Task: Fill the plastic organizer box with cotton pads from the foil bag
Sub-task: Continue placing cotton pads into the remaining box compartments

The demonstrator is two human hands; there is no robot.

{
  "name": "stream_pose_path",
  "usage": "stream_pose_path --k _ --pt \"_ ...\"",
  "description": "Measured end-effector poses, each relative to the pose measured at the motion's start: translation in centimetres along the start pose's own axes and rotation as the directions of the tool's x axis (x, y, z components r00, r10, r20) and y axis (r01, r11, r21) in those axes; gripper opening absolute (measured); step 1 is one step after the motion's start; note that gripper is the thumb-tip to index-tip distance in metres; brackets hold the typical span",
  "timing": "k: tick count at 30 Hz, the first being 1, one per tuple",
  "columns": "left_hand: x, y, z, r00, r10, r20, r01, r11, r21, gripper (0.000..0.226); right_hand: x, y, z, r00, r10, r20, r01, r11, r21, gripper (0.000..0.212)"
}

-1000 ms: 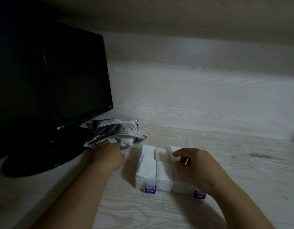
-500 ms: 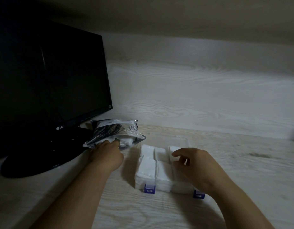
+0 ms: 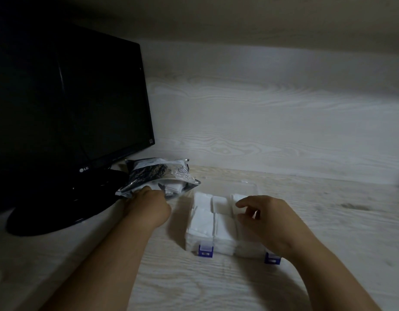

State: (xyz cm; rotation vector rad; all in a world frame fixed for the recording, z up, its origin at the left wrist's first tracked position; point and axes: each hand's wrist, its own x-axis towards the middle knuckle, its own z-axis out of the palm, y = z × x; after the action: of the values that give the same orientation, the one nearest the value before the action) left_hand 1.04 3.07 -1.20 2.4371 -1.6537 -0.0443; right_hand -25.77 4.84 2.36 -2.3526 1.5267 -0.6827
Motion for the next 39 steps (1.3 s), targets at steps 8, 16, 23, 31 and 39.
stream_pose_path --k 8,16,23,31,39 --pt "-0.3 0.1 -0.2 1.0 -0.024 -0.009 0.024 1.0 -0.014 0.042 -0.1 -0.1 -0.1 1.0 0.005 0.007 -0.005 1.0 0.002 0.028" --pt "-0.8 0.7 -1.6 0.975 -0.032 -0.219 0.044 0.998 0.054 0.03 -0.1 -0.2 0.0 1.0 0.003 -0.003 -0.003 1.0 -0.006 0.028" --pt "-1.9 1.2 -3.0 0.918 -0.01 -0.398 -0.001 1.0 -0.027 0.029 -0.1 -0.2 0.1 1.0 0.011 -0.018 -0.011 1.0 0.013 0.027" --pt "-2.4 2.1 -2.7 0.843 -0.112 -0.526 -0.256 0.776 -0.576 0.017 0.1 -0.1 0.1 0.994 0.014 -0.106 -0.007 0.998 0.063 0.021" --pt "-2.5 4.6 -3.3 0.909 0.047 -0.415 -0.364 0.576 -0.732 0.023 0.5 0.1 -0.2 0.981 0.054 -0.185 -0.012 0.975 0.222 0.011"
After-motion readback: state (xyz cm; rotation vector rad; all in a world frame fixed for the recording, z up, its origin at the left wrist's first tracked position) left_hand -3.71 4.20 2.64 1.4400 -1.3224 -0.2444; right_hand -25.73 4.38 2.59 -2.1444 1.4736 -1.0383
